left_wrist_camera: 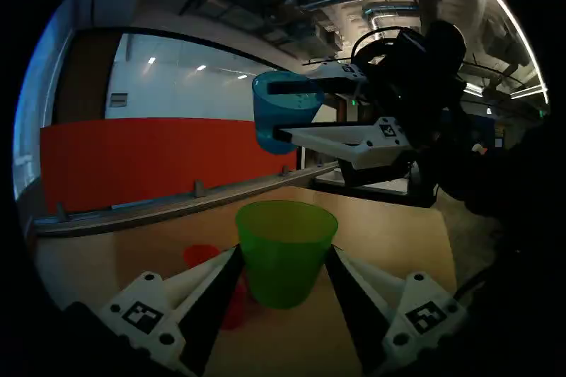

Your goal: Pour water

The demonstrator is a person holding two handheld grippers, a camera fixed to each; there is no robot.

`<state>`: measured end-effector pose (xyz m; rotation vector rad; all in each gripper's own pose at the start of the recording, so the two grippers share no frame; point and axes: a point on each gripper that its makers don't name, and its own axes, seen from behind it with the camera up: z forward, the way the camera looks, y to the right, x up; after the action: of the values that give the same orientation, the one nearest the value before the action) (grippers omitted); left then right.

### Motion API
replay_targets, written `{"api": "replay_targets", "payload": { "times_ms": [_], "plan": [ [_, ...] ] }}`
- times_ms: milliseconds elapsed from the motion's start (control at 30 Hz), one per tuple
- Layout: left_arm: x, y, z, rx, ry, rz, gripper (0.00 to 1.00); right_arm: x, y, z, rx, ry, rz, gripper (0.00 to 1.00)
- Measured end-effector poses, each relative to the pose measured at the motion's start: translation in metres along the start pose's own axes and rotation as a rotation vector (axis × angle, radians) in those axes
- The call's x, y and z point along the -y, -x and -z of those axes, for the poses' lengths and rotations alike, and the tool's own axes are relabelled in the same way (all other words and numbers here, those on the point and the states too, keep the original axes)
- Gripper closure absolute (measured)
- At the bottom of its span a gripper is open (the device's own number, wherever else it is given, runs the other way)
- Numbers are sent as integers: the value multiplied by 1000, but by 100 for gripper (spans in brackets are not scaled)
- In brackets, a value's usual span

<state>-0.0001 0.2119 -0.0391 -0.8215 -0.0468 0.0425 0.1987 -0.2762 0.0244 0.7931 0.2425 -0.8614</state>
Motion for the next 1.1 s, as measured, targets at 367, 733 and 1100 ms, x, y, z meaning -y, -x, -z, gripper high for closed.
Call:
{"api": "replay_targets", "payload": {
  "times_ms": [367,733,1100],
  "plan": [
    [-3,-2,-1,0,7,-8,19,-9,-10,-6,-8,16,104,12],
    [-7,-5,-2,-8,16,-5,19,-11,-18,-9,-9,21,195,12],
    [-7,-6,-2,-12,17,1,19,-11,-20,-11,-8,26,274,12]
  ]
}}
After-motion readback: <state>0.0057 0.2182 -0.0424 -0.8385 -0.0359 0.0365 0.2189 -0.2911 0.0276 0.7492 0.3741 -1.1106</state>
